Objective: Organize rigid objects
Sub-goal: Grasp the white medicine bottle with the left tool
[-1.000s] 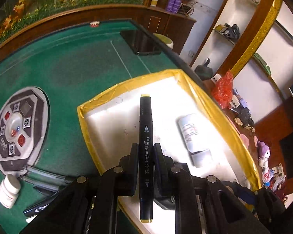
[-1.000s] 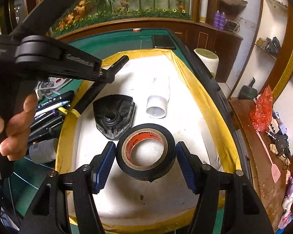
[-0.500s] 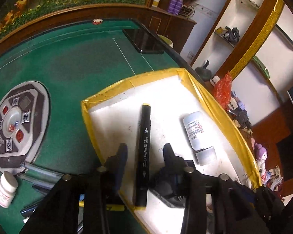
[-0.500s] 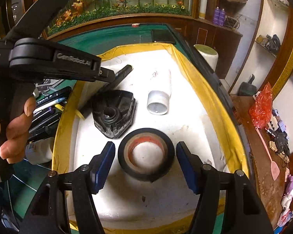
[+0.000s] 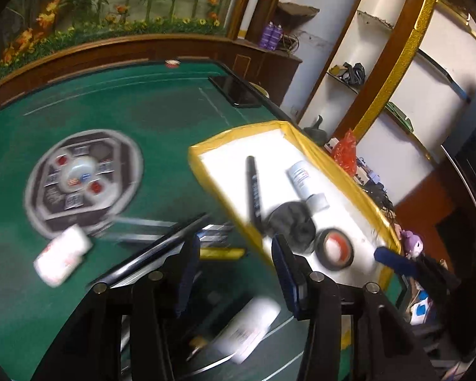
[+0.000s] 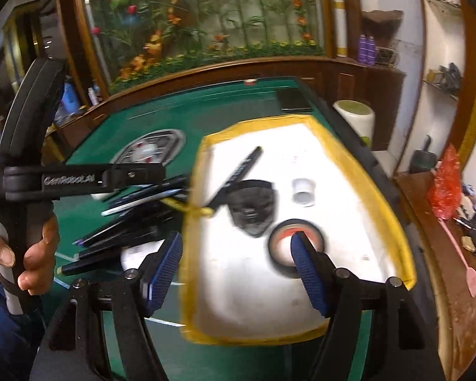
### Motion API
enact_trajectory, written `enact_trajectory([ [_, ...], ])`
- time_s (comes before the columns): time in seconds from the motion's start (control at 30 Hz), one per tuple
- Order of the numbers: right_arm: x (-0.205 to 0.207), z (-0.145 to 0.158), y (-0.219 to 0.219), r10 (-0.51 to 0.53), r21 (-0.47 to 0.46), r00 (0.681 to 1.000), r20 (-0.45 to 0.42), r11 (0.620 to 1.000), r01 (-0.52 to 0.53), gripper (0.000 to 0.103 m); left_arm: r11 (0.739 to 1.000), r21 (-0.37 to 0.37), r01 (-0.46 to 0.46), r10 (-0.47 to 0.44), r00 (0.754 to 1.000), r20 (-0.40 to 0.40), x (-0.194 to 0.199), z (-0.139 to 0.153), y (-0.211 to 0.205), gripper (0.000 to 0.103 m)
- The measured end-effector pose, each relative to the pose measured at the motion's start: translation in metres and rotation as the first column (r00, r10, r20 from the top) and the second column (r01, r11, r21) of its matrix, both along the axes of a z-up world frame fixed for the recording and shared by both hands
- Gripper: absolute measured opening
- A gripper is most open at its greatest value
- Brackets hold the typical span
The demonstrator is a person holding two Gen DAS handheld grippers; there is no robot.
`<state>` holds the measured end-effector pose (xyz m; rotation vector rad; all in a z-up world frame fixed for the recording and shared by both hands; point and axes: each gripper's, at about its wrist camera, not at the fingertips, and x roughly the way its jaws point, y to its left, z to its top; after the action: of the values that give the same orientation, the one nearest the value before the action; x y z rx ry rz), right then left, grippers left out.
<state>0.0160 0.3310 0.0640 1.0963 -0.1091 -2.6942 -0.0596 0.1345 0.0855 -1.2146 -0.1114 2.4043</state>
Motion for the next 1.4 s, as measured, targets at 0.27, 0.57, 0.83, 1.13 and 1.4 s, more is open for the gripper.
enact_trajectory([
  [0.27, 0.007, -0.003, -0.049, 0.122, -0.013, 0.992, 0.023, 0.993, -0.122, 0.07, 0.985, -0.081, -0.156, 0.151, 0.987, -0.058, 0.004, -0.008, -0.097, 0.057],
  [0.57, 0.01, -0.007, -0.06, 0.136, -0.019, 0.989, 0.053, 0.991, -0.136, 0.07, 0.969, -0.203, -0.142, 0.147, 0.989, 0.008, -0.05, -0.043, -0.106, 0.058],
  [0.83, 0.009, -0.015, -0.066, 0.159, -0.021, 0.983, 0.089, 0.987, -0.158, 0.07, 0.962, -0.217, -0.163, 0.175, 0.984, 0.037, -0.058, -0.065, -0.108, 0.037],
  [1.13, -0.005, -0.028, -0.104, 0.232, 0.165, 0.968, 0.092, 0.956, -0.244, 0.079, 0.958, -0.224, -0.181, 0.189, 0.982, 0.014, -0.048, -0.065, -0.11, 0.037],
  [1.4, -0.03, -0.041, -0.122, 0.241, 0.254, 0.957, 0.159, 0.927, -0.276, 0.079, 0.949, -0.27, -0.164, 0.175, 0.985, 0.015, -0.046, -0.074, -0.105, 0.037],
])
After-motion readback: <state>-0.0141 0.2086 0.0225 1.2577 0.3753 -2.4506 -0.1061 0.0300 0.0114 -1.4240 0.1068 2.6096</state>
